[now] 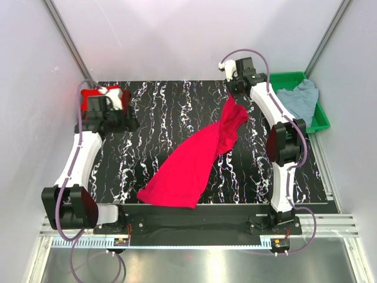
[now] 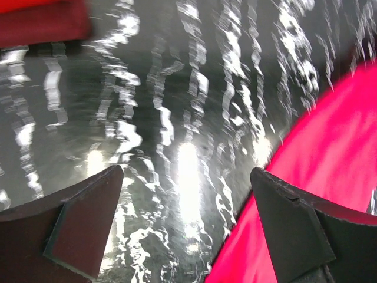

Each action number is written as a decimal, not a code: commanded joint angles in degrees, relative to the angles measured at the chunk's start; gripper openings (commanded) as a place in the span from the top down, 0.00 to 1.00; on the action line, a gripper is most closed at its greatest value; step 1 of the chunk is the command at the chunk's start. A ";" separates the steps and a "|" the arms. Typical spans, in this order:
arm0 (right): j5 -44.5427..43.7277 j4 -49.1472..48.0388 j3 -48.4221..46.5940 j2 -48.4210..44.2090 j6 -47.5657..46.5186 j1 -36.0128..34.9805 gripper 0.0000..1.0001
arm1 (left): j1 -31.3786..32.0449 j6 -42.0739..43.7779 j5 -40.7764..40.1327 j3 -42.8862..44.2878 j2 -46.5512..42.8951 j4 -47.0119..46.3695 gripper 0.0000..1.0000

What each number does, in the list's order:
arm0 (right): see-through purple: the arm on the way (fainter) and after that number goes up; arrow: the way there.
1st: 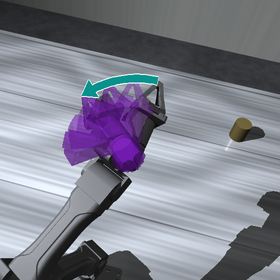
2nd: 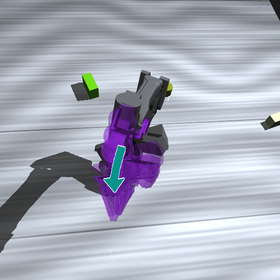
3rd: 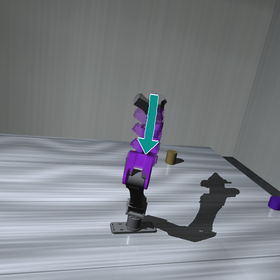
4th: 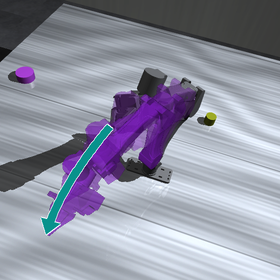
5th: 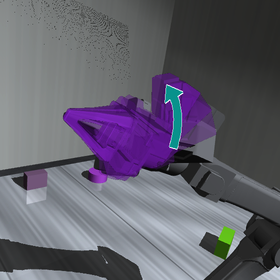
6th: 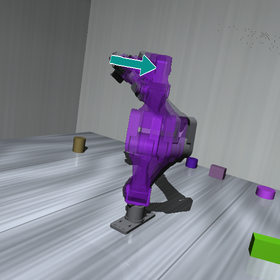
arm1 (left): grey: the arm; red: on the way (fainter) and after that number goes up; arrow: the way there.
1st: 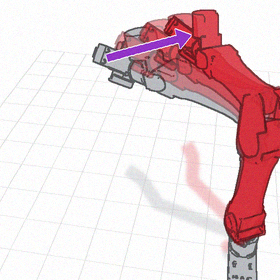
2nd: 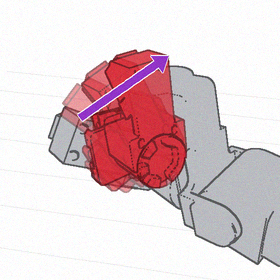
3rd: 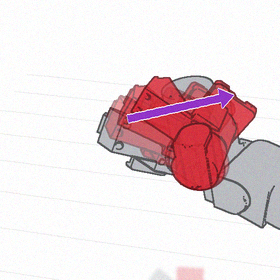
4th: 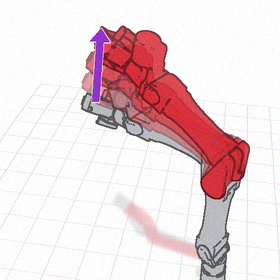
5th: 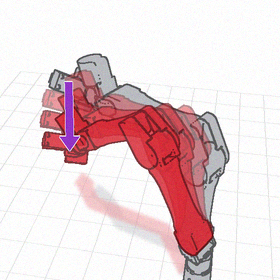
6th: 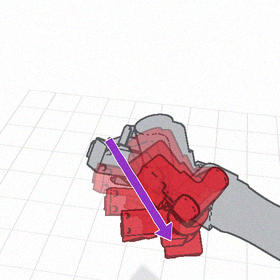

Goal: Fold and stack the t-shirts
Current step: Flatten the tshirt out

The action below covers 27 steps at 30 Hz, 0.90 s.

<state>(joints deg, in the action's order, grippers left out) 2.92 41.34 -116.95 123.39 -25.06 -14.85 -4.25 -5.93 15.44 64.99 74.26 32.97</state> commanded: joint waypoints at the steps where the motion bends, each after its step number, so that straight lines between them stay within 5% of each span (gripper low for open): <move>1: -1.86 -3.20 -5.39 -1.58 0.71 1.22 1.00 | 5.81 5.58 -0.24 2.33 0.97 1.65 0.04; 14: -0.02 -1.70 -10.41 -1.40 3.70 2.90 1.00 | 30.51 18.67 0.82 3.30 7.12 8.68 0.05; 27: -0.54 -2.14 -8.39 -2.19 3.44 2.81 1.00 | 51.17 16.83 -5.33 15.34 27.15 10.89 0.04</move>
<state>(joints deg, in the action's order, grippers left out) 2.59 40.56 -124.97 123.39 -21.98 -11.88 42.59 10.87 13.21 76.82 99.59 43.05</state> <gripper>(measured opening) 0.010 0.956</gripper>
